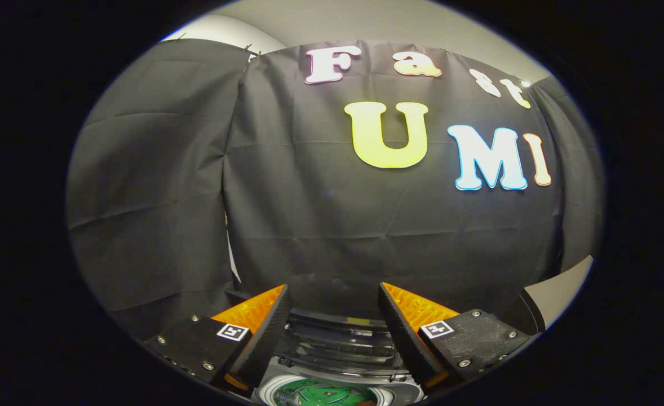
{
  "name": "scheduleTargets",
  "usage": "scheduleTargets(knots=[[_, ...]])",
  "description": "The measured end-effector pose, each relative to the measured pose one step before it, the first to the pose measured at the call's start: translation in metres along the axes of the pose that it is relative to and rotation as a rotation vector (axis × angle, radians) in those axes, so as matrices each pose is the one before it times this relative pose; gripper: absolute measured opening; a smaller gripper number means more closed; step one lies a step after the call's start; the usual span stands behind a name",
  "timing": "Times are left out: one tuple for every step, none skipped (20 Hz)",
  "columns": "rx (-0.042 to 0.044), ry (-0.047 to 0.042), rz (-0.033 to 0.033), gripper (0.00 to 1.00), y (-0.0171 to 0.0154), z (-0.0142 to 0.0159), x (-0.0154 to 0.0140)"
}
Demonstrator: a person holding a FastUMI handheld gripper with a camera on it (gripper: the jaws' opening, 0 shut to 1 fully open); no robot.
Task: Put the clothes into the washing machine and then close the washing machine lid.
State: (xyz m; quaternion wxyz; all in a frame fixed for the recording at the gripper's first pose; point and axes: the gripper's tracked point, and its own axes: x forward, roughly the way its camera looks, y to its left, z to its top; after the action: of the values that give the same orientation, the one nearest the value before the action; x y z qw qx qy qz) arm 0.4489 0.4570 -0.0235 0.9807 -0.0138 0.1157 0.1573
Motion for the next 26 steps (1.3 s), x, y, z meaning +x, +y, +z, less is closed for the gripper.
scheduleTargets(knots=[[0.00093, 0.0147, -0.00863, 0.95, -0.00004, 0.00011, 0.00756], [0.00359, 0.01775, -0.01157, 0.95, -0.00069, 0.00078, 0.0089], [0.00576, 0.02256, -0.00667, 0.95, -0.00097, -0.00251, 0.00851], [0.00224, 0.02397, -0.01902, 0.95, -0.00431, -0.00465, 0.00803], [0.00175, 0.02667, -0.01425, 0.95, -0.00289, -0.00442, 0.00629], [0.00897, 0.02587, -0.00976, 0.95, -0.00104, -0.00478, 0.00661], [0.00853, 0.0219, -0.00723, 0.96, -0.00201, -0.00519, 0.00517], [0.00205, 0.01752, -0.0136, 0.96, -0.0032, -0.00398, 0.0048], [0.00043, 0.01968, -0.00928, 0.95, -0.00142, -0.00396, 0.00349], [-0.00094, 0.02894, -0.00637, 0.95, -0.00008, -0.00664, 0.00336], [0.00165, 0.02921, 0.00189, 0.95, 0.00009, -0.00658, 0.00235], [0.0221, -0.00455, -0.00504, 0.96, -0.00093, 0.00015, 0.00209], [0.01876, 0.01675, -0.00642, 0.96, -0.00146, -0.00376, 0.00042], [0.02783, 0.02884, 0.00349, 0.96, -0.00108, -0.00569, 0.00177], [0.0033, -0.00106, 0.00527, 0.96, 0.00069, 0.00118, -0.00244], [-0.00177, 0.02295, 0.00778, 0.97, 0.0014, -0.00014, -0.00059], [-0.00081, 0.00712, 0.01228, 0.97, 0.00162, 0.00123, -0.00297], [-0.00058, 0.00962, 0.01297, 0.97, 0.00015, -0.00305, -0.00242], [-0.00121, 0.01379, 0.01224, 0.97, 0.00063, -0.00288, -0.00345], [0.00275, 0.00373, 0.01171, 0.96, 0.00027, -0.00243, -0.00336], [0.00295, 0.00881, 0.00851, 0.96, 0.00101, -0.00255, -0.00376], [0.00206, 0.00803, 0.00665, 0.95, 0.00062, -0.0042, -0.00456], [-0.00133, -0.00067, 0.00545, 0.94, 0.00164, -0.00328, -0.00557], [-0.00194, -0.00299, 0.0029, 0.95, 0.00208, -0.00401, -0.00656], [-0.00355, -0.00676, 0.00289, 0.95, 0.00195, -0.00305, -0.00589], [-0.0021, -0.00879, 0.00305, 0.94, 0.00145, -0.0048, -0.00609]])
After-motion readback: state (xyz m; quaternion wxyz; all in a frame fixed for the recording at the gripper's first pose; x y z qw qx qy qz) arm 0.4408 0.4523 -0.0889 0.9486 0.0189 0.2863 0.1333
